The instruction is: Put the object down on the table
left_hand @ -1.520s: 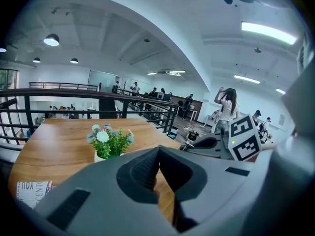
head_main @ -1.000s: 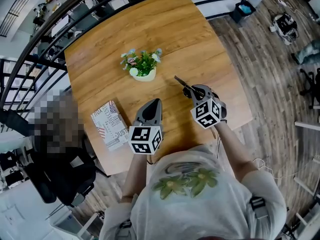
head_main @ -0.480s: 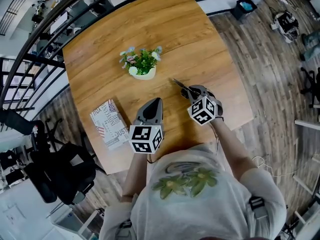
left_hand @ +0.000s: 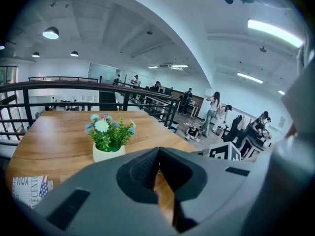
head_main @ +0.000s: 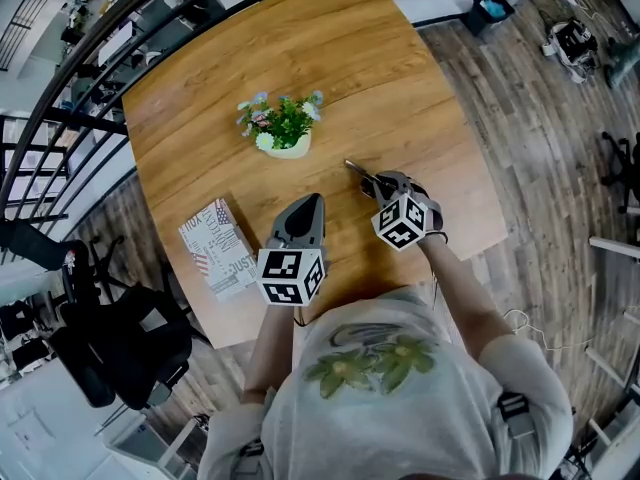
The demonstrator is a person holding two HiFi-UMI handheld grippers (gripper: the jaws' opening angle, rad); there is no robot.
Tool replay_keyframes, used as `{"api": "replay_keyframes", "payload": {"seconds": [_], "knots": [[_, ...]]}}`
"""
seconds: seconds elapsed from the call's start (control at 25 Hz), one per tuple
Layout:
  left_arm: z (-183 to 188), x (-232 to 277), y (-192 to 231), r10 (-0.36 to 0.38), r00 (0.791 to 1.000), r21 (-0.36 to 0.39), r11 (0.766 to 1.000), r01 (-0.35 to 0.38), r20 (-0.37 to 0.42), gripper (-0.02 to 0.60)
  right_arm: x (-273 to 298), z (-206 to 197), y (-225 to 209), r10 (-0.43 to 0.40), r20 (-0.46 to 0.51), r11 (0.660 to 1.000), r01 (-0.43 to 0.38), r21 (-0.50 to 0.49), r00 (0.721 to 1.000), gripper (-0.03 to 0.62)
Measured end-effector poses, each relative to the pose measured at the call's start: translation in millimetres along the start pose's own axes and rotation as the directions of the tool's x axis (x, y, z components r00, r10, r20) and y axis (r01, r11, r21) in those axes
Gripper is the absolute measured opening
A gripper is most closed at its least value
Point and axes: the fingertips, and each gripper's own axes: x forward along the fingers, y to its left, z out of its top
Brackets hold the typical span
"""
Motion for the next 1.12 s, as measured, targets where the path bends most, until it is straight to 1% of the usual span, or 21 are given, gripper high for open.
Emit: {"api": "replay_keyframes", "payload": {"seconds": [0.2,0.64,1.12], "knots": [[-2,1,-2,-0.008,1.0,0.001,1.0,0.008,-0.001,0.014,2,-3,10,0.01,0.009,1.0,-0.01,-0.011,1.0,0.031],[-4,2,-3,-0.015,1.0,0.004,1.0,0.015,-0.007,0.014,10,-12,25,0.018,-0.02,0.997,-0.019,-0.07,1.0,0.081],[-6,-3,-3,-0.021,1.0,0.016,1.0,0.021,-0.011,0.013,14,-17,38,0.038,-0.037,0.996,-0.041,-0.085,0.999,0.117]]}}
